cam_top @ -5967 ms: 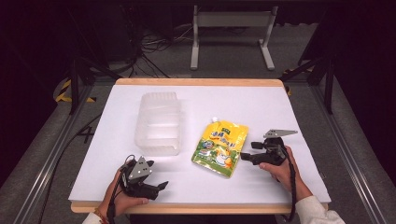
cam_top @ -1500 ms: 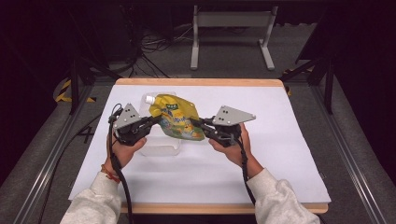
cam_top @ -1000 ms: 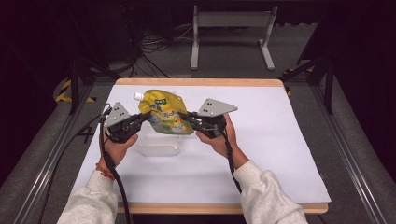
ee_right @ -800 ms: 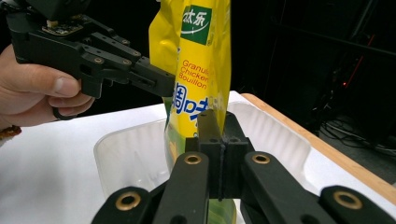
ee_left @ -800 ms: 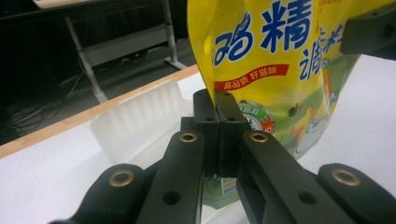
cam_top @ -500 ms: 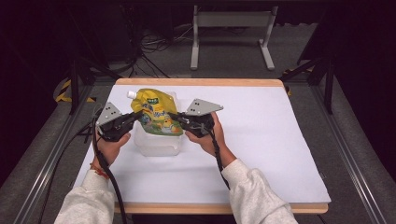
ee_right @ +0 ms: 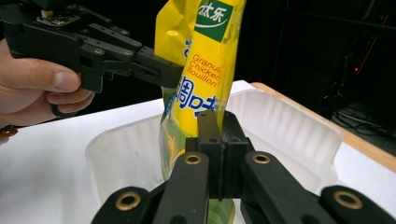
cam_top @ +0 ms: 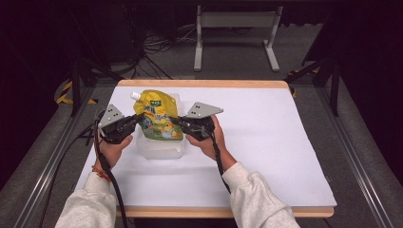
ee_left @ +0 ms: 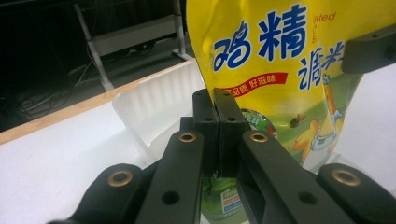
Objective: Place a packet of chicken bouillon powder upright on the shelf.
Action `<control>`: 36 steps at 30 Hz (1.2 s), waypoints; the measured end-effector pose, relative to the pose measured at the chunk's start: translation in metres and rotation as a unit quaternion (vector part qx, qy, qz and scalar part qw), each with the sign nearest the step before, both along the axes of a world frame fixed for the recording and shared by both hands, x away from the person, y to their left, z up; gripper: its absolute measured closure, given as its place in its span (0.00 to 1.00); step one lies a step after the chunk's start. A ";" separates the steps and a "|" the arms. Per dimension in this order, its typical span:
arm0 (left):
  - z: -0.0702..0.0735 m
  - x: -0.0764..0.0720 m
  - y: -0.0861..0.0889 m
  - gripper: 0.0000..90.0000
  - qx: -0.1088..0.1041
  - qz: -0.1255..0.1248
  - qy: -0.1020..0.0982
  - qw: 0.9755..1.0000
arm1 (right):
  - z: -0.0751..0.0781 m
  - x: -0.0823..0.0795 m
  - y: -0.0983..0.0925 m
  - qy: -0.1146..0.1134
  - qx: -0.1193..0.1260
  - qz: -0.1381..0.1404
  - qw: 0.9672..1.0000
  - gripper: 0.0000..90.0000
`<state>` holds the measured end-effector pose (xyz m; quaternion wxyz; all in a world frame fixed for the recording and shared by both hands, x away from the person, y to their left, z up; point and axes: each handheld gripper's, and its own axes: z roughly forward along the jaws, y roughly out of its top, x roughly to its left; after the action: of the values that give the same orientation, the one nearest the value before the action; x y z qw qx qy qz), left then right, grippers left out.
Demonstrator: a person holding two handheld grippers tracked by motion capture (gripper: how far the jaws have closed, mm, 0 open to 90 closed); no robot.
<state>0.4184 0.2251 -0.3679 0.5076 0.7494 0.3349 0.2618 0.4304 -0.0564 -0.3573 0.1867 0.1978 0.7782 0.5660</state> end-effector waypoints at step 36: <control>-0.027 0.004 -0.002 0.99 0.029 -0.015 0.042 0.999 | -0.034 -0.004 0.001 0.034 -0.025 -0.001 0.999 0.99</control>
<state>0.4224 0.2231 -0.3949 0.4749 0.7791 0.3368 0.2324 0.4262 -0.0551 -0.3914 0.1651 0.2131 0.7977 0.5395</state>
